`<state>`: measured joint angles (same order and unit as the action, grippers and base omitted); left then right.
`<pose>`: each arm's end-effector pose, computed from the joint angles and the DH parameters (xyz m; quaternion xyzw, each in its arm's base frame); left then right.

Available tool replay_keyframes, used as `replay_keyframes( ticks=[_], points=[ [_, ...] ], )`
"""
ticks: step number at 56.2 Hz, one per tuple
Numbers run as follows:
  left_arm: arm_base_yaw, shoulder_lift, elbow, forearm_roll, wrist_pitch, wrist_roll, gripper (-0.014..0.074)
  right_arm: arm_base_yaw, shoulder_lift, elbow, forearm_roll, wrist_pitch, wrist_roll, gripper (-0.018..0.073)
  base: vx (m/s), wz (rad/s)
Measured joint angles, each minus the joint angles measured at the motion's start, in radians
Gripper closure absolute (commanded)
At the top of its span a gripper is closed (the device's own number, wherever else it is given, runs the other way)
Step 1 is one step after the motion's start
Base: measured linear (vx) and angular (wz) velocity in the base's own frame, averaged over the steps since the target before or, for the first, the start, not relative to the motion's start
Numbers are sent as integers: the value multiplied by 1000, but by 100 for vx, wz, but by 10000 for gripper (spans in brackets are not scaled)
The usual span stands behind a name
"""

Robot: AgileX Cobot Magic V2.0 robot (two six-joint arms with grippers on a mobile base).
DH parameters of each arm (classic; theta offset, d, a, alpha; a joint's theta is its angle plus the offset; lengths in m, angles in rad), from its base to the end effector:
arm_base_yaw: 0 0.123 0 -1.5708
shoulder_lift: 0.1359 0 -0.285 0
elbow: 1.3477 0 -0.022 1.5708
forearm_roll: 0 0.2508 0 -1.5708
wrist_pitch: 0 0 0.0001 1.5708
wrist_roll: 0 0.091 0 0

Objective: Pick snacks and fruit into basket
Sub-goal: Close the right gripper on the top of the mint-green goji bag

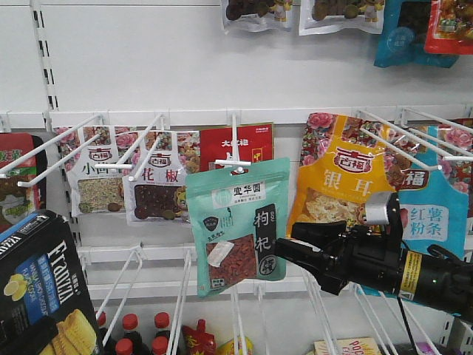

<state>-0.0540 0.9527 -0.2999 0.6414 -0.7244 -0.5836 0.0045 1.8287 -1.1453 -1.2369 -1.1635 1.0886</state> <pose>0.1726 -0.0454 0.2639 0.1401 0.6759 -0.1845 0.6996 0.3742 0.0806 0.2659 -0.2923 0.6335 0.4180 0.5819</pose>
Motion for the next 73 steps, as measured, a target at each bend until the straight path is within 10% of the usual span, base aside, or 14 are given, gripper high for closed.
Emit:
replay_keyframes(
  ticks=[73],
  points=[
    [0, 0, 0, 0, 0, -1, 594, 83, 75, -198, -157, -7, 128, -35, 0, 0]
  ],
)
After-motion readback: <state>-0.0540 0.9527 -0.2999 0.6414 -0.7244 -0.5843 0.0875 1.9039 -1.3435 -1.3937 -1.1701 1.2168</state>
